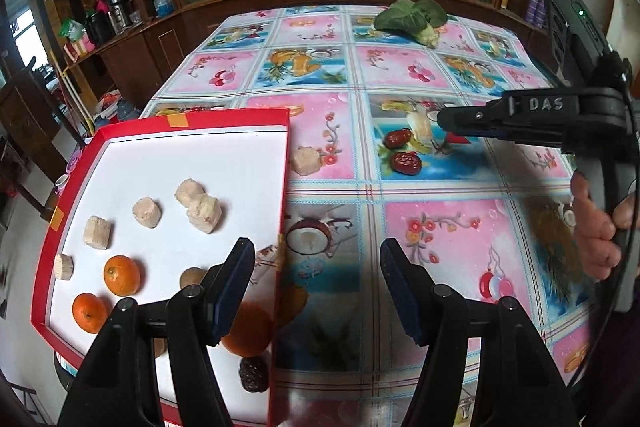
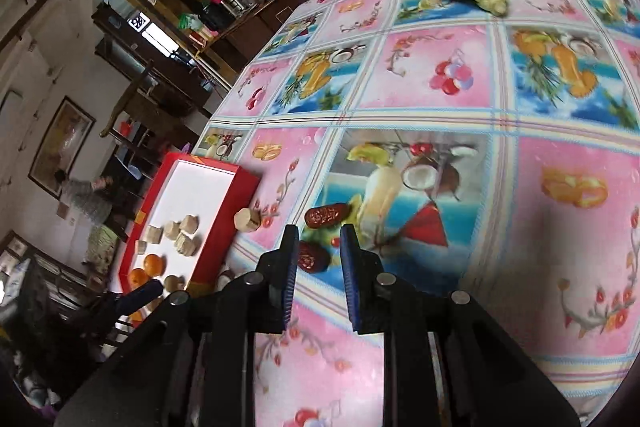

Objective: Organize fruits
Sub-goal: 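Grasp a red date with the right tool while the left tool grasps another date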

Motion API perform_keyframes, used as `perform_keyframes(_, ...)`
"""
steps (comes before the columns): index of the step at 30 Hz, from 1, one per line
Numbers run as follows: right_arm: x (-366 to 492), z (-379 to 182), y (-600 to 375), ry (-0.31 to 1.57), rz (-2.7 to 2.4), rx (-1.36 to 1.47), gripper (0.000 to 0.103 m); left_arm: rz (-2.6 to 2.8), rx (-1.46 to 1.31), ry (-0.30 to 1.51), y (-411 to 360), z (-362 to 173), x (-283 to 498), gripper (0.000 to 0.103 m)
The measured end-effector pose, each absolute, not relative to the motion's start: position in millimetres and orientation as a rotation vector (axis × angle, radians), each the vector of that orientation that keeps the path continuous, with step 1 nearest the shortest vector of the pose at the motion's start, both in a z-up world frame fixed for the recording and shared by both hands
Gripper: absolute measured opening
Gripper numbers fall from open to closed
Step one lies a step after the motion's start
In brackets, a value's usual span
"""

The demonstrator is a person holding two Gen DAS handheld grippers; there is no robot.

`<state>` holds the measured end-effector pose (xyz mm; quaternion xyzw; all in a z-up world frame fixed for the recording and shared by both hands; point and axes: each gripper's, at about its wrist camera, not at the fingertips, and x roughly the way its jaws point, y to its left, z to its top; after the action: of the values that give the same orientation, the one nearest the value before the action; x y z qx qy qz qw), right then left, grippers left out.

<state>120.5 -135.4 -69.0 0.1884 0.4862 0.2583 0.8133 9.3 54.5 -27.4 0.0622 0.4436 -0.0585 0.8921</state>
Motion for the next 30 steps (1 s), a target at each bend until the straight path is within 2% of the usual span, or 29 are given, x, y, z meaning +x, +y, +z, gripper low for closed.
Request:
perform_keyframes(8,143.3,-93.4,-116.4,1.097,0.494,0.438,0.023,-0.135,0.103,0.926,52.6,-28.9,11.4,0.065)
perform_keyframes(19,157.7,-97.7,-95.5,1.139,0.422,0.454,0.023,-0.135,0.093,0.946,50.6,-33.2,13.1,0.065)
perform_keyframes(22,158.4,-96.0,-91.5,1.126,0.396,0.428,0.023,-0.132,0.093,0.946,50.5,-33.0,12.8,0.065)
perform_keyframes(26,155.4,-92.2,-80.9,1.086,0.332,0.32,0.015,-0.133,0.1,0.944,48.5,-32.1,10.4,0.065)
perform_keyframes(30,153.1,-90.4,-77.8,1.065,0.329,0.269,0.017,-0.133,0.098,0.945,48.7,-31.1,9.2,0.065)
